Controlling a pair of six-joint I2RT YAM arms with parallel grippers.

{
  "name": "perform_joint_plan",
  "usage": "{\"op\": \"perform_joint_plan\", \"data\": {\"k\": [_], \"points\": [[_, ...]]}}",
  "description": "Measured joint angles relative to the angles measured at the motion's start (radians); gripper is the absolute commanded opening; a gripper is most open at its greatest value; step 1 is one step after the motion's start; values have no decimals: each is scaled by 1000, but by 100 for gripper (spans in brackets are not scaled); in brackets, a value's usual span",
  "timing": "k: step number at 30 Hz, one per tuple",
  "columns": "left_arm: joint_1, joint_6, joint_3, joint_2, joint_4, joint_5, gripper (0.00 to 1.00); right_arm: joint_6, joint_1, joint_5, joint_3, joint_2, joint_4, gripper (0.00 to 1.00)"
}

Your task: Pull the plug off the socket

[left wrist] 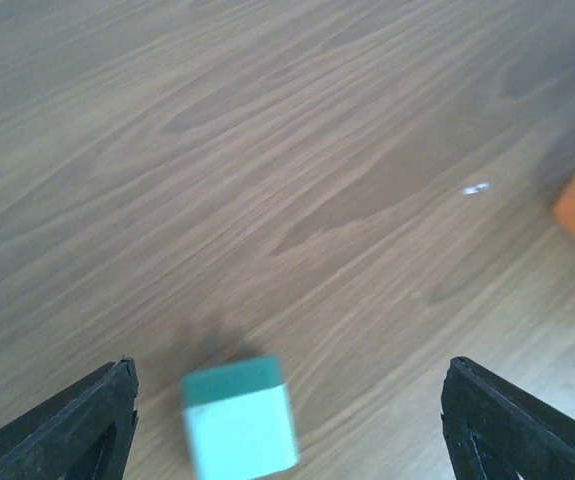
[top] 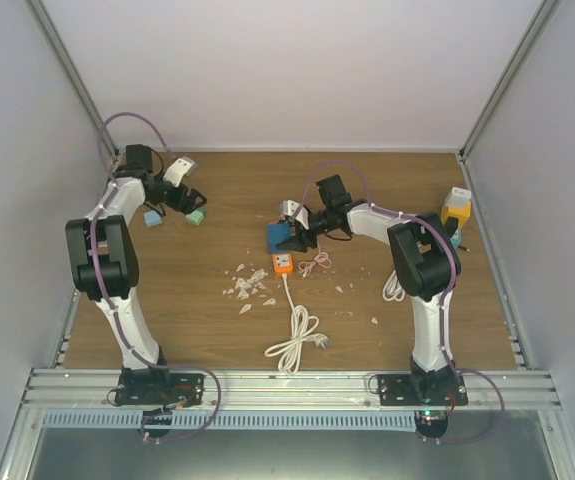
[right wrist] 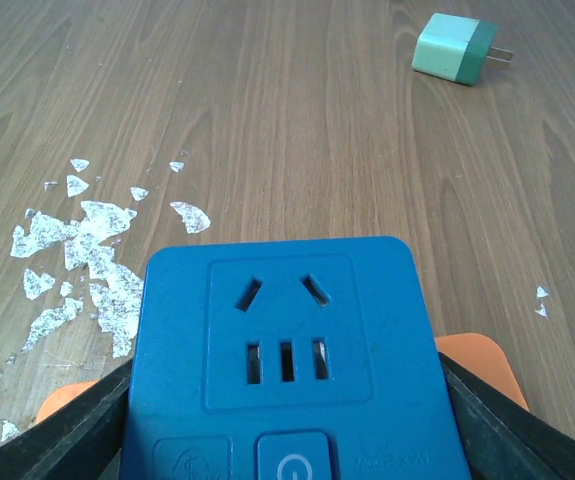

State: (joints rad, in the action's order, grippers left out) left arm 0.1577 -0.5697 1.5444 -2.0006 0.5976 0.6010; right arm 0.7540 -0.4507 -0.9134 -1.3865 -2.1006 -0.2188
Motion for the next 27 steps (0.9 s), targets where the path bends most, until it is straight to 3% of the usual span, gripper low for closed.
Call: {"op": "perform_joint_plan", "data": {"k": [3, 8, 13, 27], "points": [[-55, -42, -25, 36, -12, 21, 98, -3, -2, 11, -7, 0, -16, 83], [-123, -87, -89, 58, -24, 76, 99, -10, -10, 41, -9, 0, -80, 96], [-175, -142, -169, 97, -32, 141, 99, -7, -4, 42, -9, 16, -119, 95], [-360, -370, -239, 163, -52, 298, 99, 138, 117, 45, -6, 79, -291, 77]]}}
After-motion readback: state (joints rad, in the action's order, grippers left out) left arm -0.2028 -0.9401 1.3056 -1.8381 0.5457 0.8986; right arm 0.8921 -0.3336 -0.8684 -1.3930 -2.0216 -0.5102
